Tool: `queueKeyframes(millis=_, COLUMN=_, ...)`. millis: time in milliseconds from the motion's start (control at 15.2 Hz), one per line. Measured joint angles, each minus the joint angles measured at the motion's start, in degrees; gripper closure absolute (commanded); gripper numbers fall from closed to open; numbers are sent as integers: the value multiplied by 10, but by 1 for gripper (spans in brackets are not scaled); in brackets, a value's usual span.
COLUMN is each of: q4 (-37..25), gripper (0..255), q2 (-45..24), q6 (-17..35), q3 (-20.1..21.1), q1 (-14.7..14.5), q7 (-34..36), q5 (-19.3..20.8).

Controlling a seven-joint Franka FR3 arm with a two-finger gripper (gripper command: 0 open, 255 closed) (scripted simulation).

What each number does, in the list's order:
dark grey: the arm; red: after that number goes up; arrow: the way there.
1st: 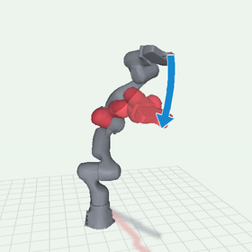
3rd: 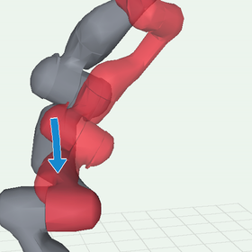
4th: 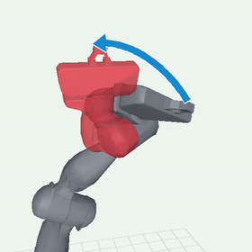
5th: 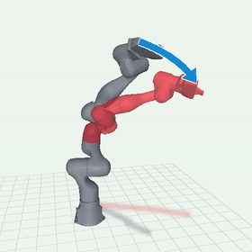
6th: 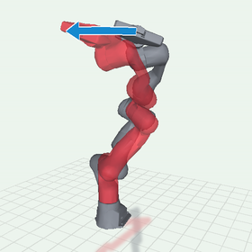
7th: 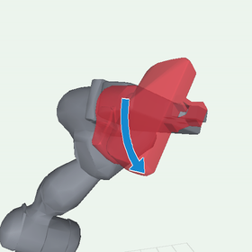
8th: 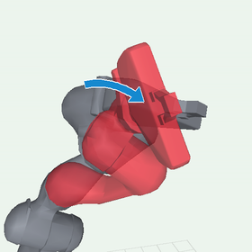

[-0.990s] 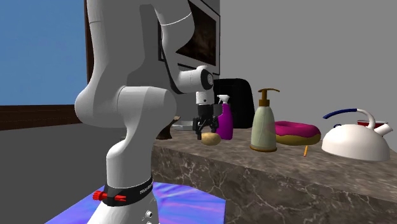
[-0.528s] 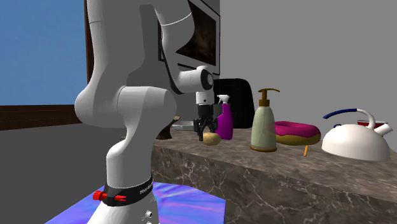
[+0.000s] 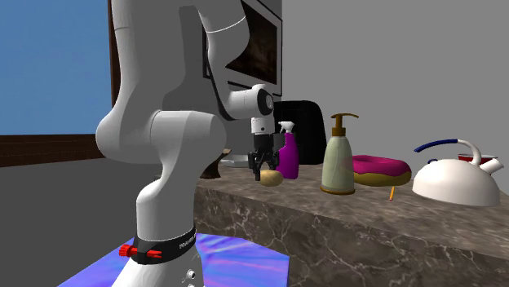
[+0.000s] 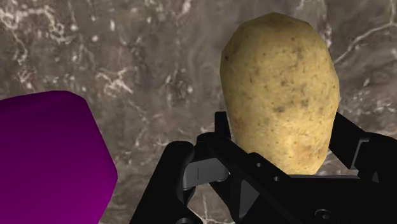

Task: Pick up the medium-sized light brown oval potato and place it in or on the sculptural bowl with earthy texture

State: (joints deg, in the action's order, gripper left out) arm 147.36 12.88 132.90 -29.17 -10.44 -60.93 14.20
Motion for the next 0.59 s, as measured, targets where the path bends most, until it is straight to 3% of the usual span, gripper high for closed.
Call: queueKeyframes(millis=594, q4=-27, gripper=255, q2=46, q6=-73, q3=13, q1=4, q7=7, q5=8)
